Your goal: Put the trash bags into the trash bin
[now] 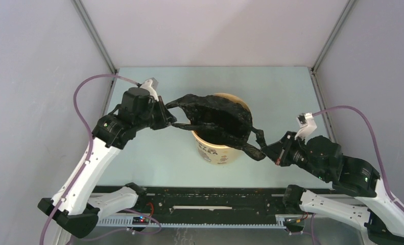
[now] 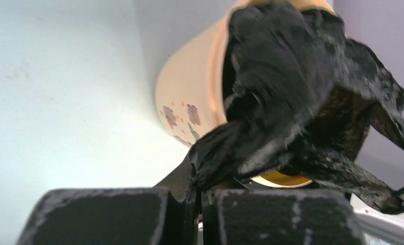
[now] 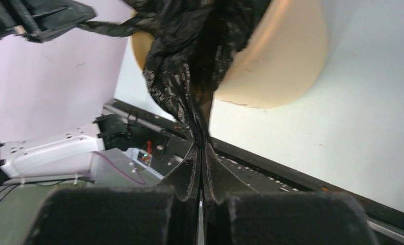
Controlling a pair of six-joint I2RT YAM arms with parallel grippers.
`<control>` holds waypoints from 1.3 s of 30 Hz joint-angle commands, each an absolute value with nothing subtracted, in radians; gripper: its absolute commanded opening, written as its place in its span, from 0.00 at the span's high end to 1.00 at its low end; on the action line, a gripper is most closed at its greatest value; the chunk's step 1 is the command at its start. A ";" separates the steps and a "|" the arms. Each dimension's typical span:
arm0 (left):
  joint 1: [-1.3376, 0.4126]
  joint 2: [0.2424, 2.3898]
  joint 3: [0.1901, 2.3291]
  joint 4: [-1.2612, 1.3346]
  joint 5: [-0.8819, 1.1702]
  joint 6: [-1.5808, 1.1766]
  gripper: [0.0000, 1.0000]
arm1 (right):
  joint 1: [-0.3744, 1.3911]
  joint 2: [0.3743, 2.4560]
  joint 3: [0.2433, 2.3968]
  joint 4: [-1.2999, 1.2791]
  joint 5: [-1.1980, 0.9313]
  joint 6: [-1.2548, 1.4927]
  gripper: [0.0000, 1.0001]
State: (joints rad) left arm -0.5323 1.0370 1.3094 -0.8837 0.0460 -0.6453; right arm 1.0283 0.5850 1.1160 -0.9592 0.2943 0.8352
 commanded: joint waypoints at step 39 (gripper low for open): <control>-0.723 0.894 1.128 -0.679 -0.046 -1.411 0.22 | 0.706 0.764 1.251 -1.111 -0.041 1.238 0.09</control>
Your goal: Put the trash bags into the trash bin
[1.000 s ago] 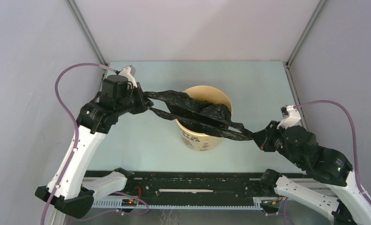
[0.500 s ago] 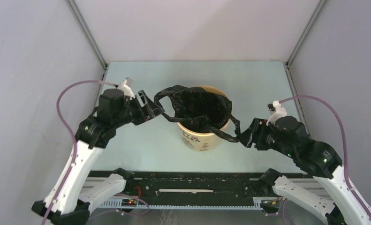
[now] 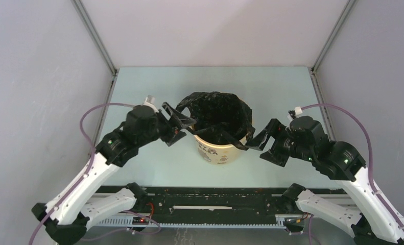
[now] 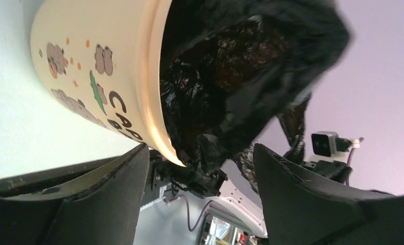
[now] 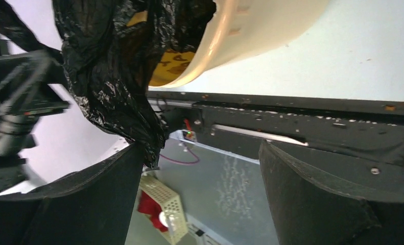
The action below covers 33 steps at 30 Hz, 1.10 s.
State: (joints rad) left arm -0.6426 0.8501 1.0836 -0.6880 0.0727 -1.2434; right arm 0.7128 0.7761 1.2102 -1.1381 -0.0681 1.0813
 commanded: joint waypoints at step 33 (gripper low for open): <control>-0.486 0.784 1.014 -0.848 0.163 -0.799 1.00 | 0.555 0.624 1.039 -1.145 -0.130 0.556 1.00</control>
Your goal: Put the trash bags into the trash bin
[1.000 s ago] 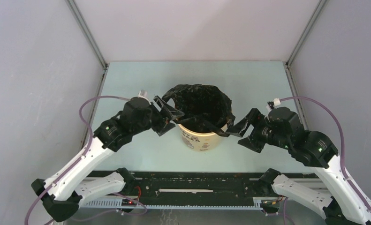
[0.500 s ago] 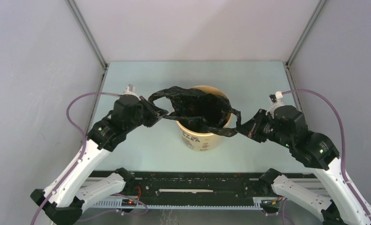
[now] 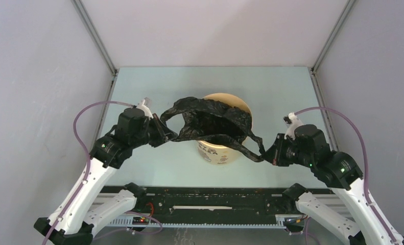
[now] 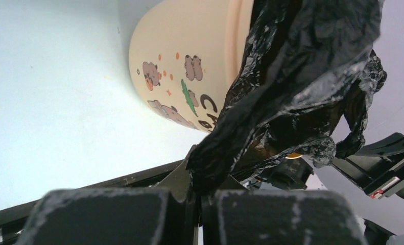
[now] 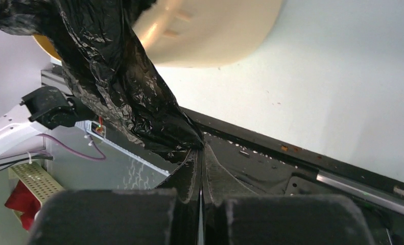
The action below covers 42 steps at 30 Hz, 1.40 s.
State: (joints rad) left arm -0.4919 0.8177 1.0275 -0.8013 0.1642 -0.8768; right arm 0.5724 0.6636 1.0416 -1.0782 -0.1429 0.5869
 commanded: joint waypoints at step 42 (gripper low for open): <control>-0.483 1.125 0.897 -0.422 0.245 -0.840 0.93 | 0.403 0.781 1.107 -1.030 -0.133 0.458 0.33</control>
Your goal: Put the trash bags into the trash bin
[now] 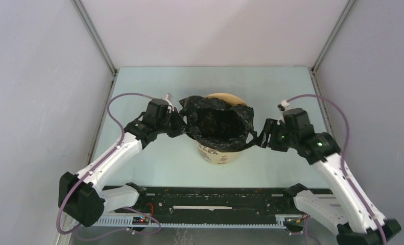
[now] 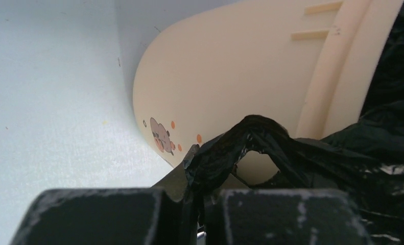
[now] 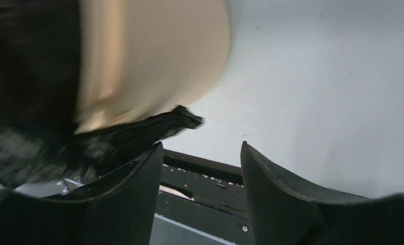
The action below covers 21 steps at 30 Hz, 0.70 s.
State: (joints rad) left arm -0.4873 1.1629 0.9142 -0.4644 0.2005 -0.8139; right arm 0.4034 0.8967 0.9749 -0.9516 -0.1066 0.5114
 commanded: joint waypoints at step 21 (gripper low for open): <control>-0.483 1.045 0.967 -0.543 0.212 -0.771 0.53 | 0.681 1.067 1.495 -1.011 0.269 0.148 0.22</control>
